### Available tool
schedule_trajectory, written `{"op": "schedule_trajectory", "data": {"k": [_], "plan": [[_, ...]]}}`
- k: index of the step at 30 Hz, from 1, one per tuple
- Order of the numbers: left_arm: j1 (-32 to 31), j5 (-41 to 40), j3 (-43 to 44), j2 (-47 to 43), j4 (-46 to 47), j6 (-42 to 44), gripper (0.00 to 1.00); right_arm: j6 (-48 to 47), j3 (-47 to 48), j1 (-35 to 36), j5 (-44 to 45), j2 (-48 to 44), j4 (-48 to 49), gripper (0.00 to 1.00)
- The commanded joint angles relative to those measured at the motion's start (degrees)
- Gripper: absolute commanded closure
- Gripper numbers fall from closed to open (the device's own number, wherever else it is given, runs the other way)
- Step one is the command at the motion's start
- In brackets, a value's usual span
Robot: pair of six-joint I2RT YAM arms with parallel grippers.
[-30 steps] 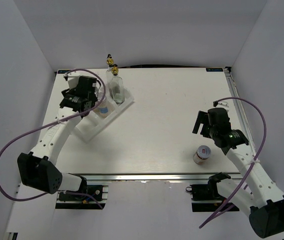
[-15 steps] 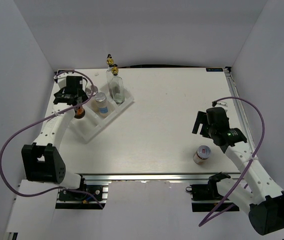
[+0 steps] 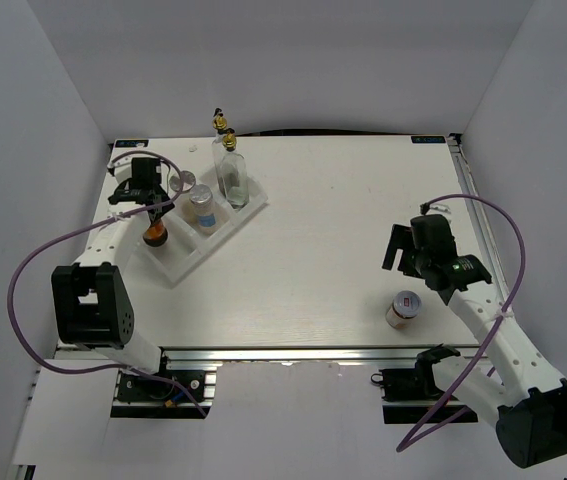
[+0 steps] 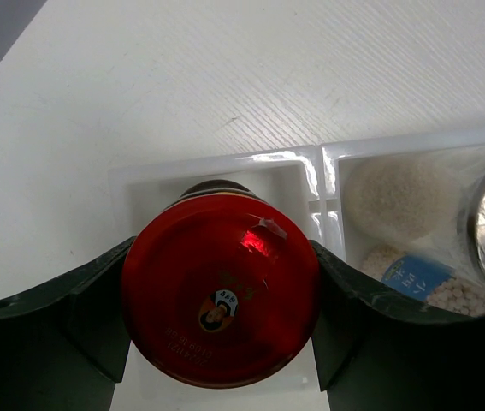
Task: Organize the condiment bottles
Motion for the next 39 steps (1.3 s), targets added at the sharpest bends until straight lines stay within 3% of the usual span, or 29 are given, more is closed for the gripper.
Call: {"op": "schedule_trajectory", "data": {"k": [1, 2, 5, 13, 17, 20, 26, 39], "plan": [[0.6, -1.3, -0.24, -0.29, 6.66, -0.86, 0.74, 0.24, -0.04, -0.4, -3.46, -0.25, -1.47, 0.11], [0.6, -1.39, -0.41, -0.03, 6.93, -0.94, 0.65, 0.07, -0.21, -0.4, -4.95, -0.26, -1.38, 0.11], [0.6, -2.53, -1.03, 0.41, 7.54, -1.03, 0.51, 0.76, -0.48, -0.31, -6.03, 0.44, -2.96, 0.11], [2.89, -3.66, -3.93, 0.94, 12.29, -1.73, 0.42, 3.32, -0.39, -0.31, -3.83, 2.03, -9.73, 0.11], [2.97, -4.55, -5.16, 0.77, 13.0, -2.17, 0.28, 5.25, -1.27, -0.22, -3.74, 2.29, -12.63, 0.11], [2.97, -5.61, -5.52, 0.24, 13.97, -2.17, 0.27, 5.69, -1.36, -0.31, -3.74, 1.94, -13.6, 0.11], [3.06, -4.37, -3.32, -1.07, 12.12, -1.56, 0.02, 5.87, -1.01, -0.22, -4.35, 2.11, -14.74, 0.1], [2.97, -4.47, 4.94, -11.43, 3.68, -0.51, 0.02, 5.43, -1.09, -0.31, -5.67, 4.4, -20.46, 0.17]]}}
